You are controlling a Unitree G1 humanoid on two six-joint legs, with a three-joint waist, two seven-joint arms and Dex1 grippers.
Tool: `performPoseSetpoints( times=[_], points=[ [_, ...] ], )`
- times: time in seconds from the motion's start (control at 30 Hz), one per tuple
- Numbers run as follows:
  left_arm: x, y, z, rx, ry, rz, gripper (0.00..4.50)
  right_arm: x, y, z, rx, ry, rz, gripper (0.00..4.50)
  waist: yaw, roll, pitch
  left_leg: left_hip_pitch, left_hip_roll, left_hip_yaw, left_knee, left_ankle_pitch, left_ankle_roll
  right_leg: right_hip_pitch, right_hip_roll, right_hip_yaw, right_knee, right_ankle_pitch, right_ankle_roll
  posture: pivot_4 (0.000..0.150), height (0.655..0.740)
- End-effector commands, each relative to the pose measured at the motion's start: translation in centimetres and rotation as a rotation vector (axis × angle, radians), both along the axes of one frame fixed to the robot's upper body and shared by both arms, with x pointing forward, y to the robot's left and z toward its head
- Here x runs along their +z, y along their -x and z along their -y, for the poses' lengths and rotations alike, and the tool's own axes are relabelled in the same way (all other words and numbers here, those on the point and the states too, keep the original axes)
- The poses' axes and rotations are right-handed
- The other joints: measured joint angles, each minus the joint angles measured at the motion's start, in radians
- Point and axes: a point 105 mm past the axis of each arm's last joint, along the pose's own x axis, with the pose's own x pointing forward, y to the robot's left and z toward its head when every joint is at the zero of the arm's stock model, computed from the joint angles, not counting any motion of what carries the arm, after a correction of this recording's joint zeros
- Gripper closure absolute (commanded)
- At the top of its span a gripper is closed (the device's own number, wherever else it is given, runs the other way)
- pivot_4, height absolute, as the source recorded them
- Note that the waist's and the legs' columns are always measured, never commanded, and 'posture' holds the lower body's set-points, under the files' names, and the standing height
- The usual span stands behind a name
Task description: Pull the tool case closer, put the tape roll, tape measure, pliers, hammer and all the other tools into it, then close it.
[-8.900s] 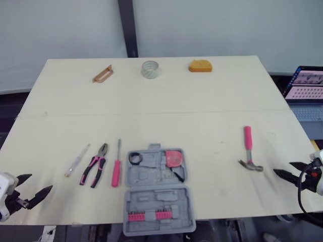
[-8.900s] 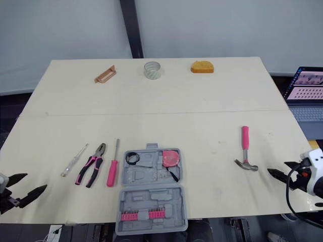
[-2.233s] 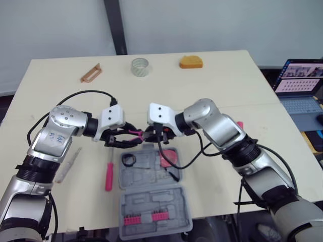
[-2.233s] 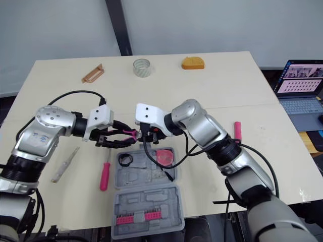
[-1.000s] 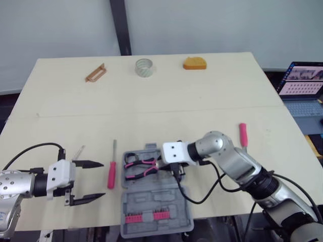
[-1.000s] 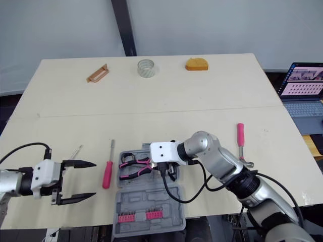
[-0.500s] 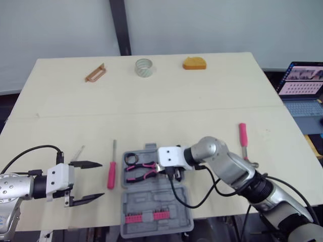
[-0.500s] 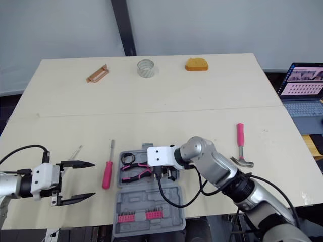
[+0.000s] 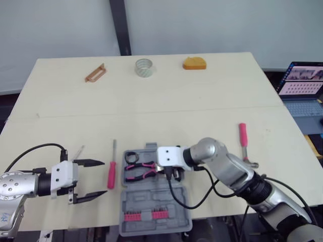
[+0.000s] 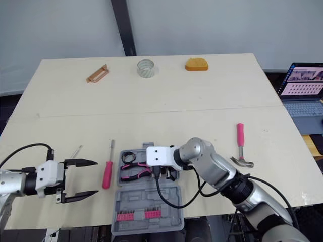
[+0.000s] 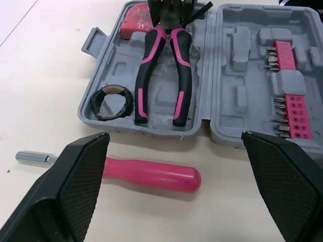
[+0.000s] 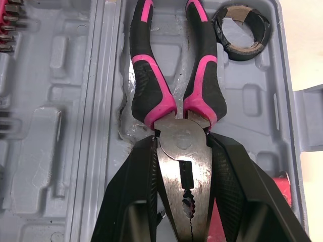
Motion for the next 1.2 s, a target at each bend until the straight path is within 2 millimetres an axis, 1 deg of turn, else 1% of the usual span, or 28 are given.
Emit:
performPoseSetpoints(
  times=[0.03, 0.73, 0.8, 0.83, 0.97, 1.07, 1.17, 1.2],
  points=[
    [0.3, -0.1, 0.1, 0.000, 0.000, 0.010, 0.00, 1.1, 0.5, -0.7, 0.030, -0.036, 0.041, 3.52, 0.000, 0.000, 0.000, 0.000, 0.000, 0.000, 0.000, 0.000, 0.000, 0.000, 0.000, 0.000, 0.000, 0.000, 0.000, 0.150, 0.7400],
    [0.2, 0.0, 0.1, 0.016, 0.002, 0.007, 0.00, 0.2, 0.8, -0.8, 0.033, -0.023, 0.018, 3.52, 0.000, 0.000, 0.000, 0.000, 0.000, 0.000, 0.000, 0.000, 0.000, 0.000, 0.000, 0.000, 0.000, 0.000, 0.000, 0.150, 0.7400],
    [0.2, -0.1, 0.1, 0.017, 0.003, 0.007, 0.00, 0.3, 1.0, -0.8, 0.036, -0.028, 0.006, 2.46, 0.000, 0.000, 0.000, 0.000, 0.000, 0.000, 0.000, 0.000, 0.000, 0.000, 0.000, 0.000, 0.000, 0.000, 0.000, 0.150, 0.7400],
    [0.2, -0.1, 0.1, 0.017, 0.003, 0.007, 0.00, 0.4, 1.1, -0.8, 0.038, -0.035, 0.001, 2.07, 0.000, 0.000, 0.000, 0.000, 0.000, 0.000, 0.000, 0.000, 0.000, 0.000, 0.000, 0.000, 0.000, 0.000, 0.000, 0.150, 0.7400],
    [0.2, -0.1, 0.2, 0.019, 0.005, 0.007, 0.00, 1.3, 1.2, -0.9, 0.033, -0.064, -0.003, 0.03, 0.000, 0.000, 0.000, 0.000, 0.000, 0.000, 0.000, 0.000, 0.000, 0.000, 0.000, 0.000, 0.000, 0.000, 0.000, 0.150, 0.7400],
    [0.1, -0.2, 0.2, 0.021, 0.007, 0.009, 0.00, 1.9, 0.7, -1.0, 0.019, -0.098, 0.011, 0.03, 0.000, 0.000, 0.000, 0.000, 0.000, 0.000, 0.000, 0.000, 0.000, 0.000, 0.000, 0.000, 0.000, 0.000, 0.000, 0.150, 0.7400],
    [0.1, -0.3, 0.3, 0.024, 0.010, 0.013, 0.00, 2.8, 0.1, -1.9, 0.026, -0.179, 0.038, 0.03, 0.000, 0.000, 0.000, 0.000, 0.000, 0.000, 0.000, 0.000, 0.000, 0.000, 0.000, 0.000, 0.000, 0.000, 0.000, 0.150, 0.7400],
    [0.1, -0.4, 0.3, 0.025, 0.011, 0.015, 0.00, 3.1, 0.0, -2.3, 0.023, -0.212, 0.040, 0.27, -0.001, 0.000, 0.000, 0.001, 0.000, 0.000, 0.000, 0.000, 0.000, 0.000, 0.000, 0.000, 0.000, 0.000, 0.000, 0.150, 0.7400]
  ],
)
